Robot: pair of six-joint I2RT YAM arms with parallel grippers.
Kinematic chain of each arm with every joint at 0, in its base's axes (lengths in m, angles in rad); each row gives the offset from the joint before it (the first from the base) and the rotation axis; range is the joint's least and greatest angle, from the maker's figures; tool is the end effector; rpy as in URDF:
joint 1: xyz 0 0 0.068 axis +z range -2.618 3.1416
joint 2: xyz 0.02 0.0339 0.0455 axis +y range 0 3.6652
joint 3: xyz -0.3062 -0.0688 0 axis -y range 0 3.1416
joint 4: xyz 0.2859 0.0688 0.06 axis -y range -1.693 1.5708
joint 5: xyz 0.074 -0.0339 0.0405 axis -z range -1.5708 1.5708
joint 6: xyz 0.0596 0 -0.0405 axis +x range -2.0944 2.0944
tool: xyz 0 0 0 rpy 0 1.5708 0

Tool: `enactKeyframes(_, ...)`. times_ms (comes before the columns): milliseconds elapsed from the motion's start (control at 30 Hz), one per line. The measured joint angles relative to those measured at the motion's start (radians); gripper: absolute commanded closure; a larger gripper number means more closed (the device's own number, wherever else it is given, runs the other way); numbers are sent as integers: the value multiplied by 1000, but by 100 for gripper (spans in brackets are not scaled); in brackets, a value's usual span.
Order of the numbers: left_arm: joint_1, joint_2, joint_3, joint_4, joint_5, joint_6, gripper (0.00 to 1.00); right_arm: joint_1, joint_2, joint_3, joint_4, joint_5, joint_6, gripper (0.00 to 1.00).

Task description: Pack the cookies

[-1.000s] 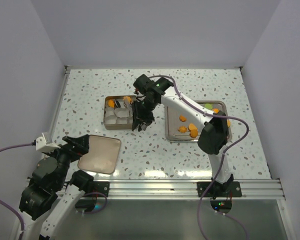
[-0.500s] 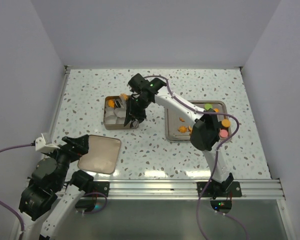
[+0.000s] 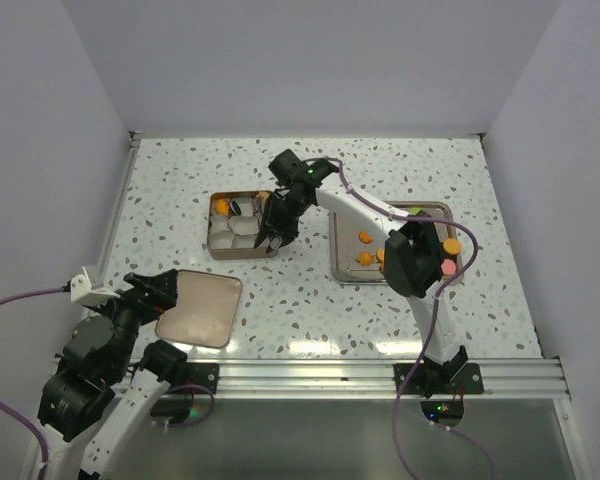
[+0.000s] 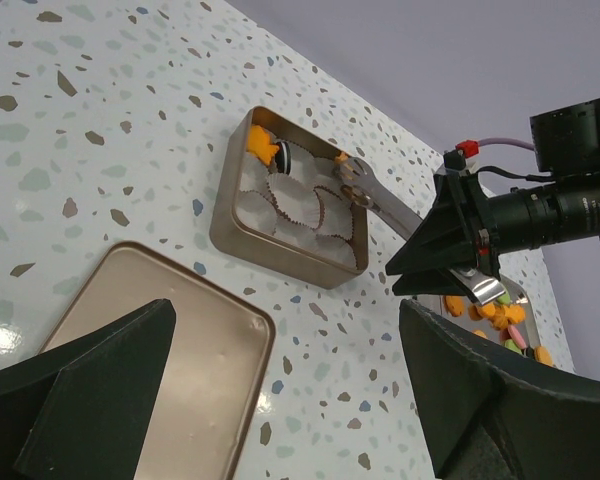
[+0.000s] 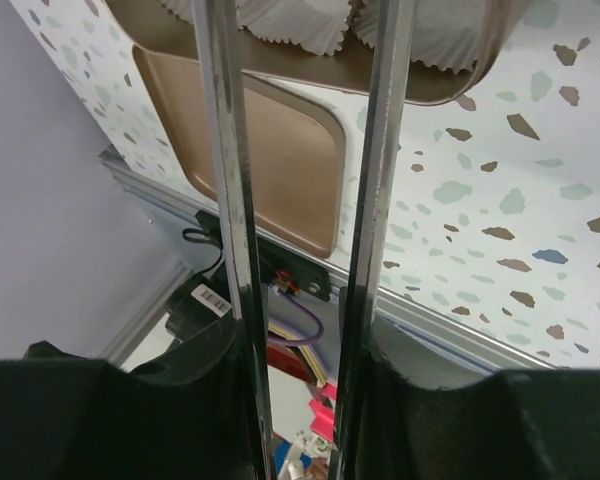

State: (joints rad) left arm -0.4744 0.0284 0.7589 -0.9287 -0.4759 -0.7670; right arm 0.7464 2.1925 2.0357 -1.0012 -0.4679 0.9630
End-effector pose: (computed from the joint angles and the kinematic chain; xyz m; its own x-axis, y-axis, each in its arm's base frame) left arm 0.0226 0.0191 0.3326 -0.1306 -0.6264 -0.7685 -0.1169 0.7795 -0.6154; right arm 0.3790 0.3872 0.2605 -0.9906 0.0819 0.1101 0.1301 0.8146 0.5652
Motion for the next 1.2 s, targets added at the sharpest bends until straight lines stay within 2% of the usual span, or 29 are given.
enactKeyframes(267,0,0,0,0,0,0,0,-16,0,-10,27,-16,20,55)
enactKeyframes(633,0,0,0,0,0,0,0,-27,-21,-10,26,-22,18,55)
enactKeyframes(800,0,0,0,0,0,0,0,-34,-59,50,-60,3,-22,56)
enactKeyframes(967,0,2,0,0,0,0,0,-51,-192,45,-157,71,-89,55)
enactKeyframes(1200,0,67,2,2,25,20,0,-204,-554,-303,-224,183,-197,55)
